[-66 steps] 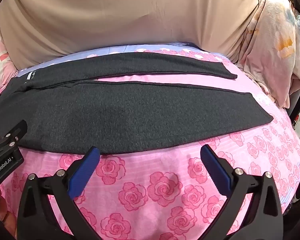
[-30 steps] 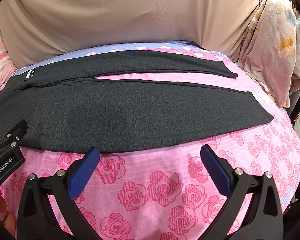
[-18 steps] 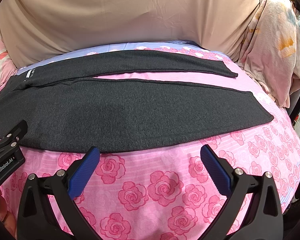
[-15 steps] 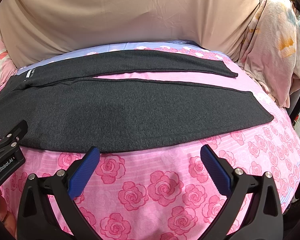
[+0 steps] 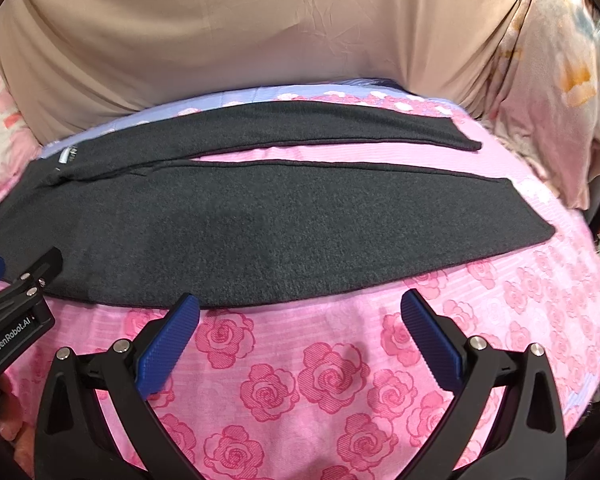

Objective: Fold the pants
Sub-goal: 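Grasp the grey pants end with the right tool while the left tool grasps beside it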

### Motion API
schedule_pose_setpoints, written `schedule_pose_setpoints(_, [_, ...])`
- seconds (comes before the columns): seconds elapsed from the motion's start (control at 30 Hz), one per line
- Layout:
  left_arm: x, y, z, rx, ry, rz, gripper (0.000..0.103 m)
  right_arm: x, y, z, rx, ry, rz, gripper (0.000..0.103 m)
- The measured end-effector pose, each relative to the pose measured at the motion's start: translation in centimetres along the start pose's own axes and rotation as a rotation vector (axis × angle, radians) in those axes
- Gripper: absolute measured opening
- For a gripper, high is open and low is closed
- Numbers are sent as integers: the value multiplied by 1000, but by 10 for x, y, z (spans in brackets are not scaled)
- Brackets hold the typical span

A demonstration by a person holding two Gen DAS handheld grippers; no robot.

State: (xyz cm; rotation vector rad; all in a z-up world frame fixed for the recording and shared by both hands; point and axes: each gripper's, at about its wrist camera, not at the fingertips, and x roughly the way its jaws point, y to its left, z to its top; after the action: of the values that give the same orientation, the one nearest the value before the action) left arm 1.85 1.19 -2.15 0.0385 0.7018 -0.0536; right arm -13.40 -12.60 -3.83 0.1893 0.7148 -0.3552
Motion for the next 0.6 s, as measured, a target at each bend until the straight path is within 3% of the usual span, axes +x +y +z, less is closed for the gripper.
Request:
schedule_pose_setpoints(0.07, [-2, 10, 1, -37, 6, -17, 93, 6, -11, 6, 15, 37, 47, 98])
schedule_pose_setpoints(0.17, [-4, 21, 9, -26, 30, -8, 93, 17, -42, 22, 87, 24, 67, 98])
schedule_pose_setpoints(0.4, [-12, 83, 74, -71, -3, -86, 93, 80, -143, 112, 91, 14, -11, 98])
schedule_pose_setpoints(0.47, [-2, 102, 97, -83, -4, -56, 93, 112, -169, 140, 80, 43, -12, 90])
schedule_pose_setpoints(0.5, [6, 113, 108, -90, -3, -35, 93, 126, -179, 151, 74, 58, -11, 74])
schedule_pose_setpoints(0.6, [42, 151, 151, -85, 3, 98, 93, 173, -210, 185, 122, 112, 6, 70])
